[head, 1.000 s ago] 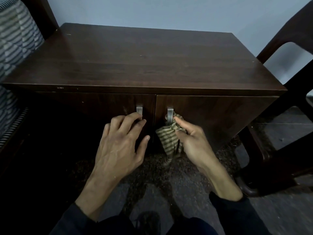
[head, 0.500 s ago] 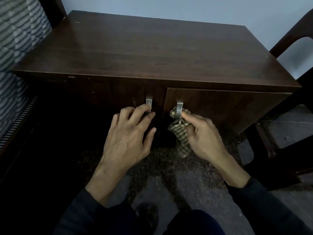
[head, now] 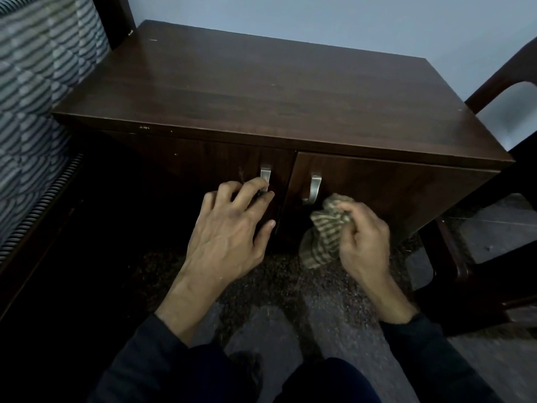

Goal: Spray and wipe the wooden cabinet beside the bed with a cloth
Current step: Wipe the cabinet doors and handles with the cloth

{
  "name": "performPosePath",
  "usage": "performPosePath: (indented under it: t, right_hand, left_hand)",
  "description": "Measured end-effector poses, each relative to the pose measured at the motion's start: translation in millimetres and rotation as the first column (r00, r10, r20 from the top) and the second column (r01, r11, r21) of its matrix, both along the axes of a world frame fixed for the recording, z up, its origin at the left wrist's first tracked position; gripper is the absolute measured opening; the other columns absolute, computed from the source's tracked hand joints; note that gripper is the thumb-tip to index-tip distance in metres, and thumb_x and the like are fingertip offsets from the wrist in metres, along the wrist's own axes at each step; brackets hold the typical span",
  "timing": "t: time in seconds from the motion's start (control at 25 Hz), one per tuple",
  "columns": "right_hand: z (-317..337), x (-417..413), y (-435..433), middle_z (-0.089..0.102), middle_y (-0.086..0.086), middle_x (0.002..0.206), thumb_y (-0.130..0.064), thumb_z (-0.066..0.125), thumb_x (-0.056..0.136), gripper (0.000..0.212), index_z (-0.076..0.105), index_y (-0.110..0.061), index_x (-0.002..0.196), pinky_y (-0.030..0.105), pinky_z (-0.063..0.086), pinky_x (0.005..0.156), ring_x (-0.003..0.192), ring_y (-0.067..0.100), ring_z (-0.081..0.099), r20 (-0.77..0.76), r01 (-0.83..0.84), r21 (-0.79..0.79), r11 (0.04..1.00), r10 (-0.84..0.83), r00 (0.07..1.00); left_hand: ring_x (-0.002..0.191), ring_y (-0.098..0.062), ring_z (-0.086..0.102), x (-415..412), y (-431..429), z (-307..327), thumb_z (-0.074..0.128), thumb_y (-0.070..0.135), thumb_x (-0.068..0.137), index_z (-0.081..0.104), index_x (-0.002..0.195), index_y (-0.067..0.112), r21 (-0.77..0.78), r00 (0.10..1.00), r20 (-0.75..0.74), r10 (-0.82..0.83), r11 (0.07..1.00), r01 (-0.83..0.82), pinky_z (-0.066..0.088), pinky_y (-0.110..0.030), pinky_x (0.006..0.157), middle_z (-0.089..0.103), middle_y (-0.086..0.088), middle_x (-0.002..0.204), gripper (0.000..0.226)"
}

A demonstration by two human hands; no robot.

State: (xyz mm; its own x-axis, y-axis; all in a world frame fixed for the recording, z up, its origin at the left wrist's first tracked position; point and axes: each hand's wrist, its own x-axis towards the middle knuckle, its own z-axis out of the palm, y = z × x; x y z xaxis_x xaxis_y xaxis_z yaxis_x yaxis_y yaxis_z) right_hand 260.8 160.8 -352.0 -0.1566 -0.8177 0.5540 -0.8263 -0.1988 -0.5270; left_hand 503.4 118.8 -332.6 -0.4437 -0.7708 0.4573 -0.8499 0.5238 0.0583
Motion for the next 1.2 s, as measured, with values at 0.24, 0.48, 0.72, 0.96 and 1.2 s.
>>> performPosePath:
  t: [0.24, 0.48, 0.72, 0.96, 1.2]
  right_hand:
    - [9, 20, -11, 0.052, 0.004, 0.086, 0.001, 0.043, 0.097, 0.037, 0.064, -0.003, 0.127, 0.014, 0.033, 0.066, 0.070, 0.011, 0.042, -0.179, 0.025, -0.371, 0.928, -0.098, 0.979]
    - [-24, 19, -27, 0.061, 0.010, 0.071, 0.015, 0.070, 0.079, 0.038, 0.079, -0.006, 0.109, 0.033, 0.053, 0.051, 0.057, 0.028, 0.060, -0.485, -0.141, -0.265, 0.954, -0.005, 0.875]
    - [-21, 16, -23, 0.049, 0.007, 0.078, 0.003, 0.054, 0.098, 0.030, 0.070, -0.013, 0.116, 0.038, 0.049, 0.063, 0.074, 0.024, 0.048, -0.447, -0.191, -0.350, 0.917, 0.015, 0.894]
    - [-22, 39, -37, 0.037, 0.007, 0.101, -0.006, 0.063, 0.095, 0.017, 0.074, -0.010, 0.107, 0.041, 0.055, 0.063, 0.081, 0.030, 0.051, -0.482, -0.083, -0.349, 0.933, -0.103, 0.870]
    - [-28, 72, -39, 0.041, 0.006, 0.107, 0.006, 0.054, 0.087, 0.036, 0.061, -0.013, 0.116, 0.018, 0.045, 0.081, 0.093, 0.022, 0.053, -0.163, 0.157, -0.359, 0.920, -0.227, 0.960]
  left_hand:
    - [0.119, -0.024, 0.044, -3, 1, -8, 0.050, 0.043, 0.095, 0.054, 0.139, 0.017, -0.028, 0.999, -0.052, -0.015, 1.000, 0.013, 0.044, -0.040, 0.089, 0.043, 0.004, 0.145, 0.051]
    - [0.140, -0.024, 0.035, -5, -1, -24, 0.048, 0.041, 0.097, 0.033, 0.154, 0.016, -0.079, 0.998, -0.063, -0.018, 0.997, 0.013, 0.034, -0.041, 0.106, 0.029, 0.002, 0.160, 0.064]
    - [0.155, -0.024, 0.009, 3, -24, -41, 0.050, 0.055, 0.097, 0.016, 0.159, 0.009, -0.122, 0.996, -0.094, 0.008, 0.992, -0.019, 0.013, -0.049, 0.124, 0.007, -0.008, 0.169, 0.085]
    - [0.156, -0.024, 0.006, -18, -13, -45, 0.046, 0.052, 0.098, 0.014, 0.160, 0.011, -0.085, 0.970, -0.226, 0.093, 0.990, -0.115, 0.008, -0.049, 0.125, 0.003, -0.005, 0.170, 0.080]
    - [0.156, -0.024, 0.001, -15, -10, -39, 0.049, 0.029, 0.094, 0.014, 0.160, 0.012, -0.053, 0.976, -0.176, 0.125, 0.989, -0.137, 0.005, -0.050, 0.125, 0.001, -0.004, 0.169, 0.077]
